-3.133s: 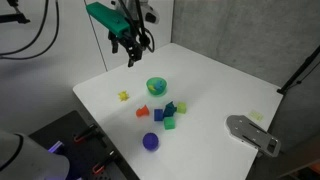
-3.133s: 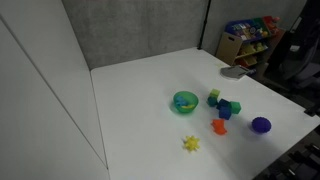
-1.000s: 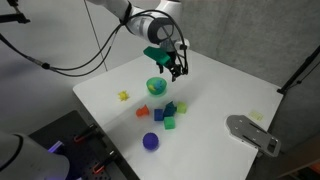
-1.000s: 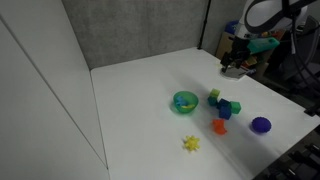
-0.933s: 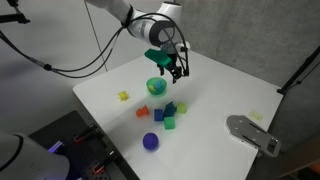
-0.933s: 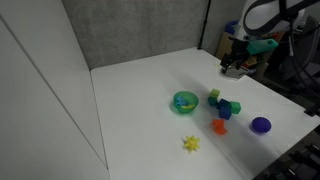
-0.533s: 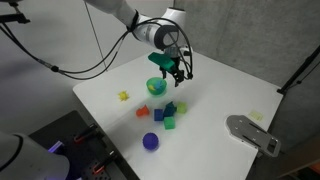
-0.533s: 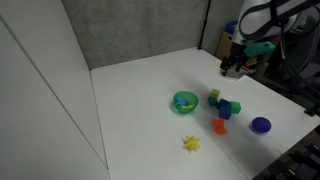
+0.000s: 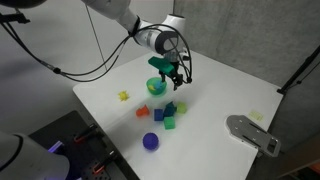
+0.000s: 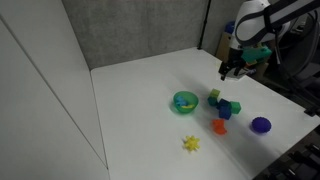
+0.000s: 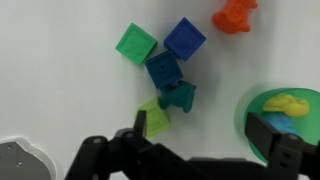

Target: Put the green object in the bowl

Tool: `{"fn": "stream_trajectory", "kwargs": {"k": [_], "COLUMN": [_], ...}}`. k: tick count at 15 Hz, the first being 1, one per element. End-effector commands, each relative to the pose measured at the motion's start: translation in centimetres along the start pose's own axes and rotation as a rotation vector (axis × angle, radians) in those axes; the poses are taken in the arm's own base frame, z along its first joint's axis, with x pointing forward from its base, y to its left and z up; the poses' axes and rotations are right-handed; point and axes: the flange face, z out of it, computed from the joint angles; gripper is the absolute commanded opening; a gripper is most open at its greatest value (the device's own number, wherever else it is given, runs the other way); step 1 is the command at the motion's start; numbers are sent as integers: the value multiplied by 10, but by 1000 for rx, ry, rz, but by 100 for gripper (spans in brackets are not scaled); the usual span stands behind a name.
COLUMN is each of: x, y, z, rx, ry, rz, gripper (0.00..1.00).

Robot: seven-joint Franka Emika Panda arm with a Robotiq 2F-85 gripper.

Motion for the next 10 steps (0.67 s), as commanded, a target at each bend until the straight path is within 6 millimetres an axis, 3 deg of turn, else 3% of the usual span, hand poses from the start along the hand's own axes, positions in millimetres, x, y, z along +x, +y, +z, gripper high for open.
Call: {"fn": "stream_trajectory", "kwargs": {"k": [1,10], "x": [16,50], "y": [-2,-7], "z": [26,105], "rx": [-20,-38], "ry": [-15,-72], "rz": [2,-8], "gripper": [100,100]}}
